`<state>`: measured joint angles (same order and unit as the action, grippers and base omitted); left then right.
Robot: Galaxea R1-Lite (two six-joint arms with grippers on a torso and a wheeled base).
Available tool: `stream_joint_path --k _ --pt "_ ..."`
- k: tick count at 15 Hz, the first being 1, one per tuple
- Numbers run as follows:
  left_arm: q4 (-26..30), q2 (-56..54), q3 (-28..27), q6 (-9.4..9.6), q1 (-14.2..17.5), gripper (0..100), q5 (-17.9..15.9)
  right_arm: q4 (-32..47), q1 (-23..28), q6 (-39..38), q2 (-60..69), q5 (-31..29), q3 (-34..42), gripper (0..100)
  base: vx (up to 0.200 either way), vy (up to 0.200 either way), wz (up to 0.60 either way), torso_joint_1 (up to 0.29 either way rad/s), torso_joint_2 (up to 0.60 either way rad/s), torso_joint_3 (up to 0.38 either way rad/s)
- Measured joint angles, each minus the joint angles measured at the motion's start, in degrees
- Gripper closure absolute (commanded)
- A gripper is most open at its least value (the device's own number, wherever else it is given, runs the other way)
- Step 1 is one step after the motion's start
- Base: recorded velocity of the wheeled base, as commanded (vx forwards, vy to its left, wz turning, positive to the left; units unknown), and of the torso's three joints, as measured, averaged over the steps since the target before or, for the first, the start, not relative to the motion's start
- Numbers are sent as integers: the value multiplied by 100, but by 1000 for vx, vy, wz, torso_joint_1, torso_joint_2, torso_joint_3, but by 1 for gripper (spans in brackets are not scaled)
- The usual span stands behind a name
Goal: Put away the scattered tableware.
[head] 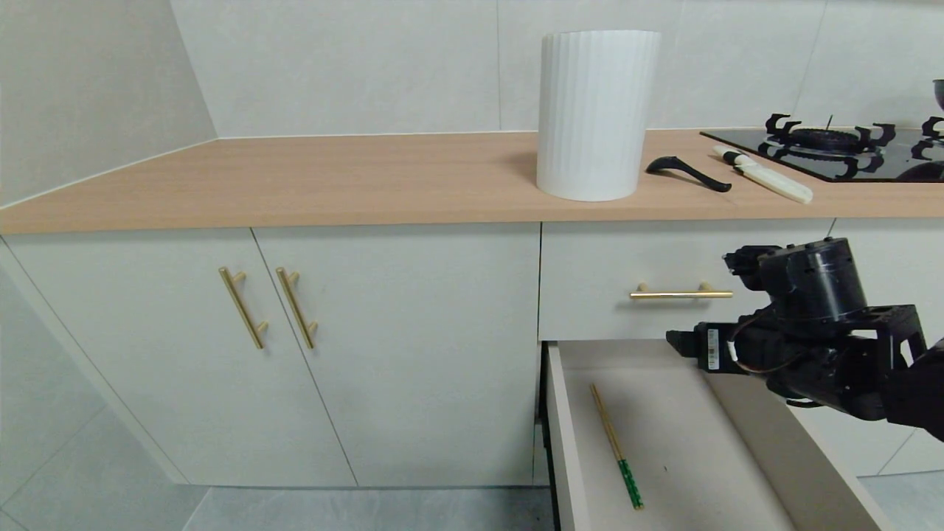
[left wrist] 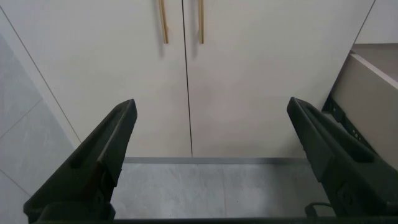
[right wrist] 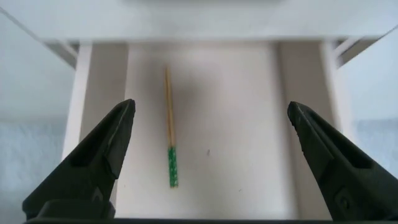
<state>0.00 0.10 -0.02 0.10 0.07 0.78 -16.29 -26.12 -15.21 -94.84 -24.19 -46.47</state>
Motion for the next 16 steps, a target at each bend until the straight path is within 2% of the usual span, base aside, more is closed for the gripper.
stream_joint_path --k 3,6,16 --pt "10 0 2 0 0 0 0 4 39 20 249 0 15 0 0 0 0 12 -56 -43" --pt "-5 0 0 0 0 0 -2 -22 91 20 352 0 6 0 0 0 0 40 -232 -251" --pt "0 0 2 0 0 0 0 -16 110 20 411 2 6 0 0 0 0 180 -486 -289"
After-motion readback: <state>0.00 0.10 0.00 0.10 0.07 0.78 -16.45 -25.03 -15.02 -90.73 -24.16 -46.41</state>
